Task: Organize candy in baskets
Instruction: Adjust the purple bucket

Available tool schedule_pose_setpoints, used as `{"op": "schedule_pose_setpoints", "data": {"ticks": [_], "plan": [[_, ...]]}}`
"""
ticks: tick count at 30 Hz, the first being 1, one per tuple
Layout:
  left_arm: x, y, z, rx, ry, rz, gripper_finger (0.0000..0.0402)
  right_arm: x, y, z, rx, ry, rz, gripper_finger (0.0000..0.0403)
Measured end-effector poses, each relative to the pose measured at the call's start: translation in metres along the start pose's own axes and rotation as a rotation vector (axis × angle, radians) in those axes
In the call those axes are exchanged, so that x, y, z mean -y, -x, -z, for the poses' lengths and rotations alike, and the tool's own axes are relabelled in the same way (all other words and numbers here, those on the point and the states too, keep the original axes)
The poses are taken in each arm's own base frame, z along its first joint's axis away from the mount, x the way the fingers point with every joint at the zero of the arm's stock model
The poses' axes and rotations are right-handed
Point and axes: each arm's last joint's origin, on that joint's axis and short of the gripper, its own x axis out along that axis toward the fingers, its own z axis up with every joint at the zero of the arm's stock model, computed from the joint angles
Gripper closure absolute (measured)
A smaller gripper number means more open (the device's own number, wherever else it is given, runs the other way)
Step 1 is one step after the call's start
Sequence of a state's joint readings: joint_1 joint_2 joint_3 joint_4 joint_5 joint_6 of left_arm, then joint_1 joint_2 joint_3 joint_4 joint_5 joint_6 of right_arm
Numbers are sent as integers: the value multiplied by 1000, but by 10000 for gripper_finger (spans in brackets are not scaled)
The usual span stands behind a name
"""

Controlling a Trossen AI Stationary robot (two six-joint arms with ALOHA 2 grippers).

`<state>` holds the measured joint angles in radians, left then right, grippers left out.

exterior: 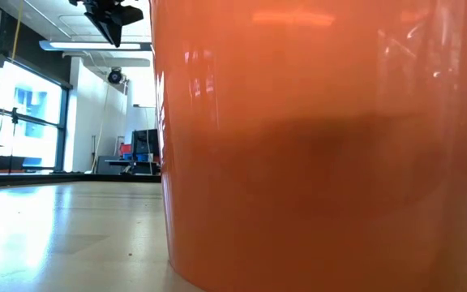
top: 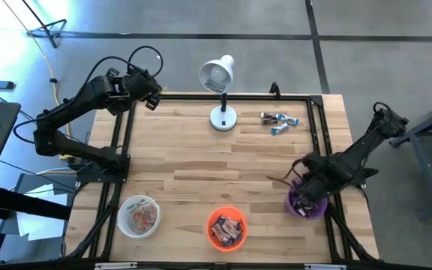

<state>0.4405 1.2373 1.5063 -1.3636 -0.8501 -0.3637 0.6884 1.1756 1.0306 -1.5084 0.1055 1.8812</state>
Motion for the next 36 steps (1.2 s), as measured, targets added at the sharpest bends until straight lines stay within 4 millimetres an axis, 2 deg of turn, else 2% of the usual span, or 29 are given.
{"op": "schedule_pose_setpoints", "data": {"ticks": [4, 8, 13, 17, 28, 36], "plan": [[0, 0, 0, 0, 0, -1, 337, 1, -16, -17, 88, -63, 52, 321], [0, 0, 0, 0, 0, -1, 337, 4, -34, -29, 88, -82, 124, 321], [0, 0, 0, -1, -2, 0, 337, 2, -56, -33, -44, -54, 131, 321], [0, 0, 1, -5, -7, 0, 337, -4, -64, -29, -142, -38, 71, 321], [0, 0, 1, -6, -14, -1, 337, -22, -59, -5, -392, 33, -118, 321], [0, 0, 1, -6, -15, 0, 337, -30, -36, 13, -473, 89, -210, 321]]}}
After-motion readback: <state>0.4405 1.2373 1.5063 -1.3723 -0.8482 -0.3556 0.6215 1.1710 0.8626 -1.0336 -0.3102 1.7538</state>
